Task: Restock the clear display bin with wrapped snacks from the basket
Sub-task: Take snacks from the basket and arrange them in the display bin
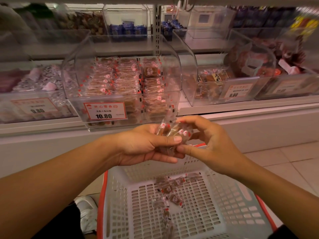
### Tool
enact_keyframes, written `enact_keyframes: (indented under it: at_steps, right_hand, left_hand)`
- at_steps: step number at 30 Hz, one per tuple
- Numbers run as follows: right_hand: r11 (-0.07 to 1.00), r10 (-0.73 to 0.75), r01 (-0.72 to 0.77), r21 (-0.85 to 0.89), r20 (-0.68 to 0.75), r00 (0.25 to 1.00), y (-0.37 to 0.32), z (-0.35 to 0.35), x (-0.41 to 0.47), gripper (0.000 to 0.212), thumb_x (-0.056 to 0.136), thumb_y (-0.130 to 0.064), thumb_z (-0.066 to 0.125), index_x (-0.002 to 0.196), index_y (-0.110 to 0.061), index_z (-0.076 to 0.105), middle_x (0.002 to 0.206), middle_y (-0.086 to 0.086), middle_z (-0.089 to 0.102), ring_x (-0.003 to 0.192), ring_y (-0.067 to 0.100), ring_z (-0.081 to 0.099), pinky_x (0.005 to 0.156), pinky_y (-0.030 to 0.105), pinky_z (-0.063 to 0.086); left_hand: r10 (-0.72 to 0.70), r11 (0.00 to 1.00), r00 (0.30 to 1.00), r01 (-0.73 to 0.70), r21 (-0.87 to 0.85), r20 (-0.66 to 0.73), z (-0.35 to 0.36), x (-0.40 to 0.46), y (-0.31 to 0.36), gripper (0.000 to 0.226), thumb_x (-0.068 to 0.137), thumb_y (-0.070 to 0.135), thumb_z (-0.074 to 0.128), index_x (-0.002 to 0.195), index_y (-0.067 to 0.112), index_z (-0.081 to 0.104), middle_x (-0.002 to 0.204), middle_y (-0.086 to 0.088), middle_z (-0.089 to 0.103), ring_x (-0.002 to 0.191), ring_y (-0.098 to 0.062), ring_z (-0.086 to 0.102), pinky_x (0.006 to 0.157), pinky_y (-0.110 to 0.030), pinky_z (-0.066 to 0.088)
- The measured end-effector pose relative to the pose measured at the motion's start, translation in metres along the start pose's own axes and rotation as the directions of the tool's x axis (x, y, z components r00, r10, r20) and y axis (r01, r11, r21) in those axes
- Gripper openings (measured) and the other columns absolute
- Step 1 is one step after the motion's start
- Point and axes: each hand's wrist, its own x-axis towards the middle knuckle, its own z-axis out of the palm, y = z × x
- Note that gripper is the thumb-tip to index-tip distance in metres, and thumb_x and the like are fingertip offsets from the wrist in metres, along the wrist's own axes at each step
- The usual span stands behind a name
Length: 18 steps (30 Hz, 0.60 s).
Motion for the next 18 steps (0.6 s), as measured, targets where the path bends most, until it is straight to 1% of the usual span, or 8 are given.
enact_keyframes:
  at_steps: [2,4,7,10,12,15,16,18]
  right_hand:
    - [0.990,0.081,-0.080,0.113,-0.002,0.997,0.000,-0.002,0.003,0.047,0.072,-0.005,0.086,0.108,-0.022,0.061,0.101,0.001,0.069,0.093,0.017,0.070,0.079,0.029,0.058]
    - [0.967,0.159,-0.156,0.203,0.002,0.987,0.001,-0.001,0.005,0.046,0.068,-0.003,0.087,0.103,-0.019,0.061,0.097,0.003,0.071,0.088,0.018,0.071,0.077,0.032,0.060]
    - [0.920,0.230,-0.207,0.332,-0.028,0.973,0.002,0.004,0.006,0.053,0.060,-0.011,0.087,0.106,-0.018,0.063,0.100,0.006,0.074,0.090,0.022,0.073,0.077,0.031,0.059]
    - [0.853,0.309,-0.221,0.473,-0.117,0.944,0.003,0.010,0.005,0.060,0.054,-0.014,0.088,0.109,-0.016,0.065,0.104,0.008,0.073,0.093,0.026,0.073,0.081,0.036,0.059]
    - [0.821,0.357,-0.238,0.520,-0.141,0.924,0.004,0.013,0.003,0.064,0.049,-0.015,0.089,0.109,-0.013,0.065,0.108,0.011,0.072,0.095,0.029,0.072,0.083,0.037,0.059]
    - [0.800,0.361,-0.249,0.546,-0.107,0.926,0.000,0.011,0.005,0.059,0.051,-0.014,0.088,0.105,-0.006,0.066,0.103,0.017,0.073,0.092,0.029,0.072,0.073,0.027,0.057]
    - [0.799,0.354,-0.255,0.544,-0.084,0.931,-0.002,0.008,0.006,0.056,0.052,-0.014,0.087,0.103,-0.004,0.067,0.100,0.018,0.074,0.091,0.029,0.072,0.073,0.026,0.057]
    - [0.800,0.350,-0.278,0.532,-0.036,0.936,-0.005,-0.001,0.009,0.052,0.053,-0.014,0.086,0.101,-0.003,0.067,0.098,0.017,0.074,0.095,0.034,0.071,0.080,0.033,0.059]
  left_hand:
    - [0.032,0.999,0.998,-0.032,-0.007,-0.051,0.000,-0.001,0.002,0.039,0.078,0.016,0.074,0.112,0.005,0.060,0.101,-0.014,0.073,0.092,-0.023,0.072,0.070,-0.026,0.060]
    - [0.058,0.998,0.995,-0.055,0.035,-0.087,0.001,-0.001,0.003,0.038,0.076,0.019,0.075,0.108,0.005,0.061,0.100,-0.016,0.073,0.091,-0.022,0.072,0.069,-0.026,0.060]
    - [0.133,0.985,0.968,-0.107,0.133,-0.213,0.003,0.000,0.002,0.040,0.073,0.022,0.076,0.108,0.005,0.063,0.097,-0.015,0.074,0.087,-0.022,0.073,0.063,-0.026,0.059]
    - [0.236,0.965,0.915,-0.182,0.187,-0.327,0.003,0.002,-0.001,0.031,0.080,0.017,0.075,0.107,0.004,0.068,0.098,-0.010,0.076,0.085,-0.021,0.074,0.060,-0.024,0.058]
    - [0.293,0.950,0.887,-0.228,0.212,-0.357,0.002,0.001,-0.002,0.022,0.081,0.016,0.076,0.101,0.009,0.073,0.097,-0.008,0.077,0.083,-0.018,0.074,0.057,-0.021,0.055]
    - [0.355,0.923,0.850,-0.254,0.289,-0.389,0.004,-0.001,-0.003,0.014,0.084,0.025,0.074,0.097,0.021,0.078,0.095,-0.002,0.077,0.079,-0.012,0.073,0.055,-0.020,0.051]
    - [0.376,0.914,0.832,-0.263,0.308,-0.408,0.003,0.000,-0.003,0.013,0.085,0.027,0.074,0.096,0.024,0.079,0.093,-0.002,0.077,0.077,-0.011,0.072,0.054,-0.020,0.050]
    - [0.391,0.913,0.813,-0.283,0.293,-0.432,0.004,0.001,-0.001,0.013,0.083,0.028,0.075,0.094,0.023,0.080,0.090,-0.004,0.077,0.072,-0.012,0.068,0.053,-0.020,0.049]
